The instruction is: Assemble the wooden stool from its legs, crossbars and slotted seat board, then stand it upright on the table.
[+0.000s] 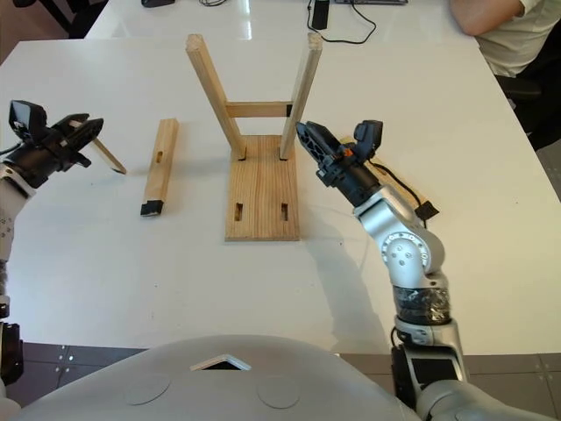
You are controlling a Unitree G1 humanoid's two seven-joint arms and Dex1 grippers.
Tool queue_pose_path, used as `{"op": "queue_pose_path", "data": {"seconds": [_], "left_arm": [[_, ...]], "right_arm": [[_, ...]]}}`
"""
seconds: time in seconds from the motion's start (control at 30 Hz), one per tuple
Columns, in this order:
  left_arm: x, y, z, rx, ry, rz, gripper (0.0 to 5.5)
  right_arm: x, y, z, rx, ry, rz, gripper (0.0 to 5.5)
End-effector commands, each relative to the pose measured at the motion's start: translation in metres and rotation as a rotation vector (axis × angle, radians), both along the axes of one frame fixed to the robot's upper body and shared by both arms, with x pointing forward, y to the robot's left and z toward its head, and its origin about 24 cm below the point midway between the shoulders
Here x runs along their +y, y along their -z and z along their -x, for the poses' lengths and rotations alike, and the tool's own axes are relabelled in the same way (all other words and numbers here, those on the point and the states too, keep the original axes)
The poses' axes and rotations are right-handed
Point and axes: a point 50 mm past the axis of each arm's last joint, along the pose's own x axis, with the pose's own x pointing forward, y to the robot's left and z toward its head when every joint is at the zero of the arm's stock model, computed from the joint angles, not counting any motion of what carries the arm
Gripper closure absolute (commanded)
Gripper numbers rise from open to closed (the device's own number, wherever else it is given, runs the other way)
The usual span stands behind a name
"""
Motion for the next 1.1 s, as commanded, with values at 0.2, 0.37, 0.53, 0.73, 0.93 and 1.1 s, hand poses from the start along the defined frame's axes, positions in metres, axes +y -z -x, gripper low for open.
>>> {"op": "queue_pose_path", "data": {"seconds": [0.2,0.37,0.53,0.73,0.93,1.1], "left_arm": [[-0.060,-0.003,0.025,0.034,0.369,0.167,4.16],[-0.065,-0.031,0.006,-0.074,0.420,0.068,4.16],[-0.064,-0.047,-0.017,-0.213,0.499,-0.017,4.16],[-0.063,-0.027,-0.039,-0.222,0.555,0.033,4.16],[-0.053,-0.009,-0.034,-0.206,0.524,0.084,4.16],[-0.063,-0.003,-0.033,-0.246,0.525,0.131,4.16]], "right_arm": [[0.009,-0.006,-0.009,-0.074,-0.002,-0.003,3.92],[0.004,-0.002,-0.005,-0.071,0.061,-0.005,3.92],[-0.004,-0.001,-0.006,-0.096,0.092,0.020,3.92],[-0.009,0.010,-0.015,-0.057,0.124,0.046,3.92],[-0.017,0.013,-0.020,-0.041,0.130,0.045,3.92],[-0.017,0.010,-0.029,-0.046,0.104,0.061,3.92]]}}
